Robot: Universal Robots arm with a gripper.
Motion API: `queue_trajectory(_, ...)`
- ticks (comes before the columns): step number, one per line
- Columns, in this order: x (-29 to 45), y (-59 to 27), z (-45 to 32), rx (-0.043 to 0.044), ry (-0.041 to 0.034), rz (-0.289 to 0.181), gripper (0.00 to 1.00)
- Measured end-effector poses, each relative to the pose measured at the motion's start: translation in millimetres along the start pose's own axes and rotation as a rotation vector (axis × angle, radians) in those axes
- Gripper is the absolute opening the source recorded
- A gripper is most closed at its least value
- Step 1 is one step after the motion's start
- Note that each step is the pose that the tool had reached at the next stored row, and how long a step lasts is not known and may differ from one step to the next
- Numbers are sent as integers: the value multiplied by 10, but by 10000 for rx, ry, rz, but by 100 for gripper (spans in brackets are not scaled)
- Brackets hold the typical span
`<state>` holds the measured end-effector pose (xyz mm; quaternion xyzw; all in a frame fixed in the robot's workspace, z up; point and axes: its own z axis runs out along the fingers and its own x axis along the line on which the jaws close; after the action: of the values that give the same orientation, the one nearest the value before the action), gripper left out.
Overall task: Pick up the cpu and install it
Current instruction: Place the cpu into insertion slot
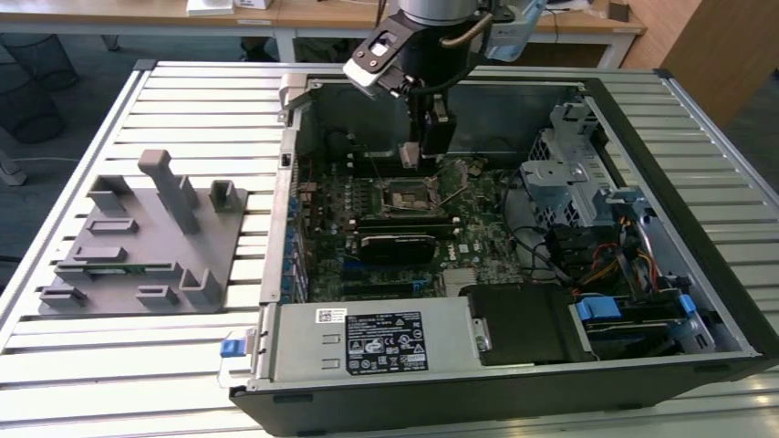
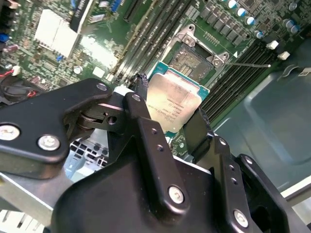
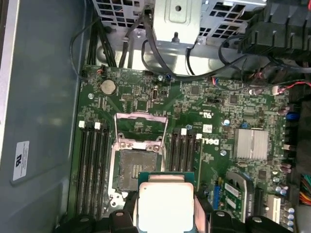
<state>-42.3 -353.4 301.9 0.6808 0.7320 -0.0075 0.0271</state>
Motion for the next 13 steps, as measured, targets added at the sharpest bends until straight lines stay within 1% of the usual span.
queue_trajectory(4,47,1,72,6,-2,121,54)
queue_trajectory(8,78,2,142,6,-1,125,54)
queue_trajectory(13,82,1,181,9,-4,166,54)
